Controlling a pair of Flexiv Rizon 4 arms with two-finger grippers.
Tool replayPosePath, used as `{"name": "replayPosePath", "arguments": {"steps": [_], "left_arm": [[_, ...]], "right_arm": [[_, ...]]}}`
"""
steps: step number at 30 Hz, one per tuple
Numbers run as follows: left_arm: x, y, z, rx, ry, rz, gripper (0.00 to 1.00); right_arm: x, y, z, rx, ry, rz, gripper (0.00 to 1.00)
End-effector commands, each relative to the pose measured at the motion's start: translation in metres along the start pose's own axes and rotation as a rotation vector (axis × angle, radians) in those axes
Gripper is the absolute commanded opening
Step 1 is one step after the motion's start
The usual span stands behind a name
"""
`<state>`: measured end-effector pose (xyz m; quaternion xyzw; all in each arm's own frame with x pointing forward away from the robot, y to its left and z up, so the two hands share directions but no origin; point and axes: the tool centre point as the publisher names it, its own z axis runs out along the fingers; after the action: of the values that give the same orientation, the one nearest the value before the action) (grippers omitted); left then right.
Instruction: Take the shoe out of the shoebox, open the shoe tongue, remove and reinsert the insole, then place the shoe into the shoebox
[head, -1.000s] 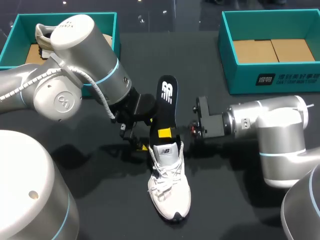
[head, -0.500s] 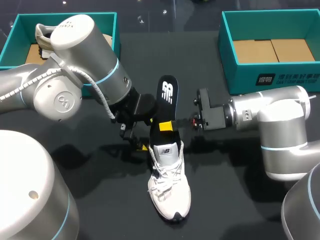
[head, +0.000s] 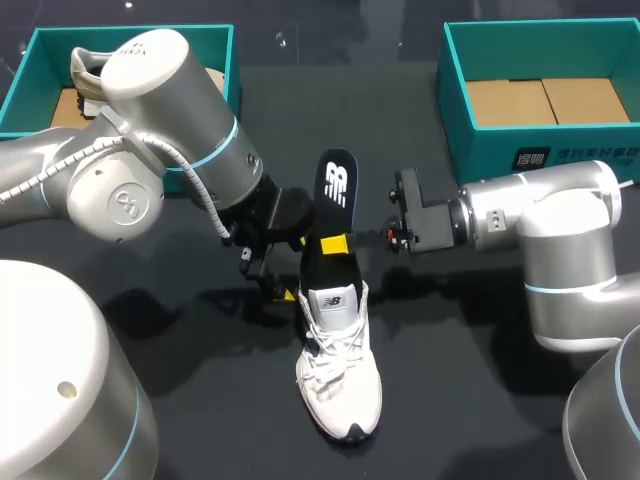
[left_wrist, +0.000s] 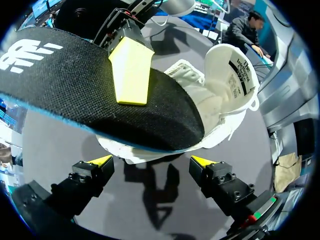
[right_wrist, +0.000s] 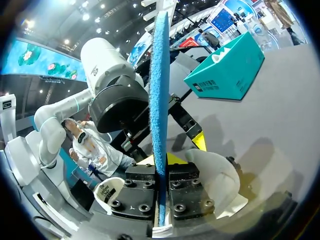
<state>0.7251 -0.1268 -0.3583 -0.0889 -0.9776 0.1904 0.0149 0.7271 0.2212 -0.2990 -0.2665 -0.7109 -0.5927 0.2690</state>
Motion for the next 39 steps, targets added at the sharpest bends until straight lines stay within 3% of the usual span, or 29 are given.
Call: {"name": "replayPosePath", "arguments": {"steps": [1, 39], "left_arm": [[0.001, 0.000, 0.001, -0.002, -0.002, 0.001, 1.00], [0.001, 0.000, 0.001, -0.002, -0.002, 0.001, 1.00]], "right_arm": [[-0.002, -0.001, 0.001, 0.004, 0.002, 0.001, 0.00], [0.007, -0.035, 0.020, -0.014, -0.001, 0.060, 0.00]]}}
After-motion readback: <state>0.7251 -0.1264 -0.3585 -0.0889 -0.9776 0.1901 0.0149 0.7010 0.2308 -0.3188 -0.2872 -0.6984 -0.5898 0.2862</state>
